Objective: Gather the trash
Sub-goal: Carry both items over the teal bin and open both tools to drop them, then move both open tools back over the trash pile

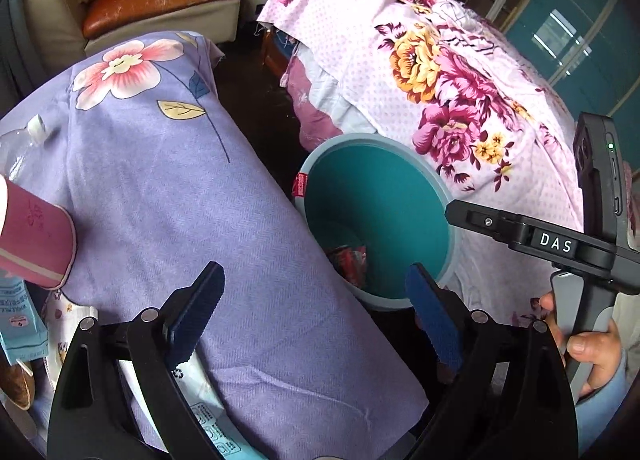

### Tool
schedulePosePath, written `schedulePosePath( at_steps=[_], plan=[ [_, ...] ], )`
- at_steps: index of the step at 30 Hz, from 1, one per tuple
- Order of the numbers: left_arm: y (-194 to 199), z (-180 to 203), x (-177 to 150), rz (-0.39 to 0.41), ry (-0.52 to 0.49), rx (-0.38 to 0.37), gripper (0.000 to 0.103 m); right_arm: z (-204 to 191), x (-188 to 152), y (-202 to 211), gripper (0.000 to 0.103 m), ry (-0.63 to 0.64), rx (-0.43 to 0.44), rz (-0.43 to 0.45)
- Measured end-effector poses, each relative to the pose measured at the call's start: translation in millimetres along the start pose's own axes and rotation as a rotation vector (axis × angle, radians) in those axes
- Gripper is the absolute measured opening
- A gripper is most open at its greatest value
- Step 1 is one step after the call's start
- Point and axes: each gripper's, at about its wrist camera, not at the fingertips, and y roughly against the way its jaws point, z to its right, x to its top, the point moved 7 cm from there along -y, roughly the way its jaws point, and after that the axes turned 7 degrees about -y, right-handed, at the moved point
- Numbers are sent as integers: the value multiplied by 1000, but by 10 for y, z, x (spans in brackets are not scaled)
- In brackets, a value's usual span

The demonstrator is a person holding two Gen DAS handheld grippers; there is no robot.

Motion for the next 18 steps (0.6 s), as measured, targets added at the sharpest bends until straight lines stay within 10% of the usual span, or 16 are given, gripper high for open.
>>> schedulePosePath(
  at_steps=[18],
  plan=[
    [1034,-790,-920,97,126,83,92,-896,-735,293,78,119,34,-48]
  ],
)
